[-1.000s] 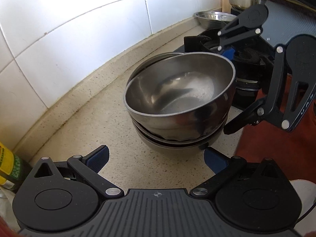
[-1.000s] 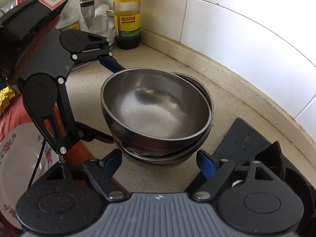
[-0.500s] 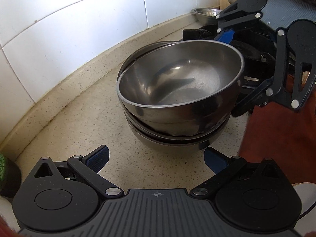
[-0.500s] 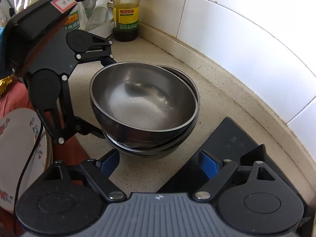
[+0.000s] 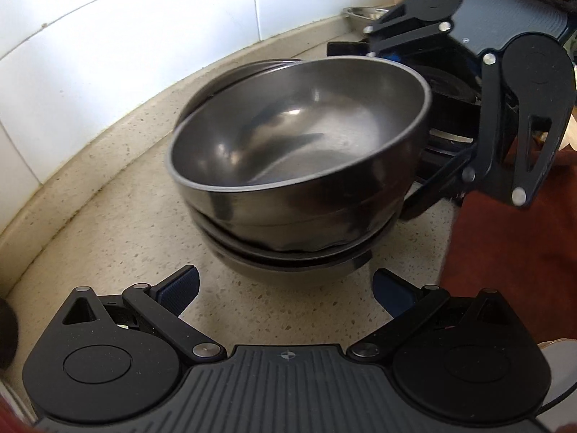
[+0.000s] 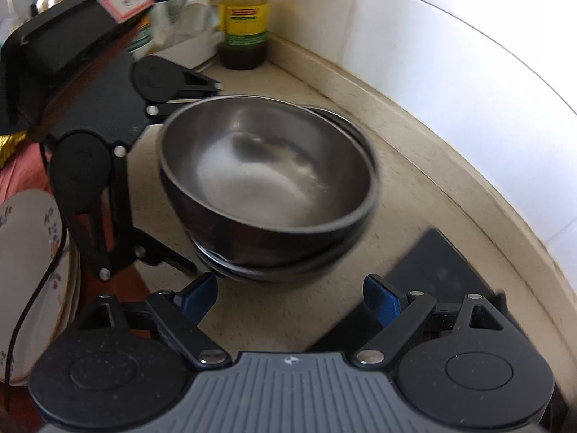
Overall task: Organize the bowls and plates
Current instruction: 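Grasp the steel bowl stack rim with the left gripper while the right gripper grasps the opposite rim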
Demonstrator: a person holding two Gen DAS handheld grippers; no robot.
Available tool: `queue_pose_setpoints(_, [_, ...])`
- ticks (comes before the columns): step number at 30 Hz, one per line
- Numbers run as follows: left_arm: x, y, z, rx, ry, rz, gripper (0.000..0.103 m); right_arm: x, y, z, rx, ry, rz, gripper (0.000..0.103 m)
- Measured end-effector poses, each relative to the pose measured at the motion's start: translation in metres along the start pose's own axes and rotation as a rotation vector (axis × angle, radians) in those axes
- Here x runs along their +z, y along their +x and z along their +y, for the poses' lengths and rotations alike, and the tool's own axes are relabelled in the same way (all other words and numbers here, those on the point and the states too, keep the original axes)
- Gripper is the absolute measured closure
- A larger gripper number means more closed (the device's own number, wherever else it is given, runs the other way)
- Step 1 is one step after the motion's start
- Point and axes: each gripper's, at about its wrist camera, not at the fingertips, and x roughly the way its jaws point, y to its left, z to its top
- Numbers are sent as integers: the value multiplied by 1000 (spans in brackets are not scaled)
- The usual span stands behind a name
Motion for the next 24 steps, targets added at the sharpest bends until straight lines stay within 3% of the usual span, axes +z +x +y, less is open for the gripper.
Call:
queue_pose_setpoints(13, [8, 14, 18, -63, -19, -30, 0, 23, 19, -28, 76, -137, -12, 17])
queue_pose_setpoints(24, [25, 28, 50, -10, -75, -42, 0, 24, 26, -51, 127, -129, -81, 16])
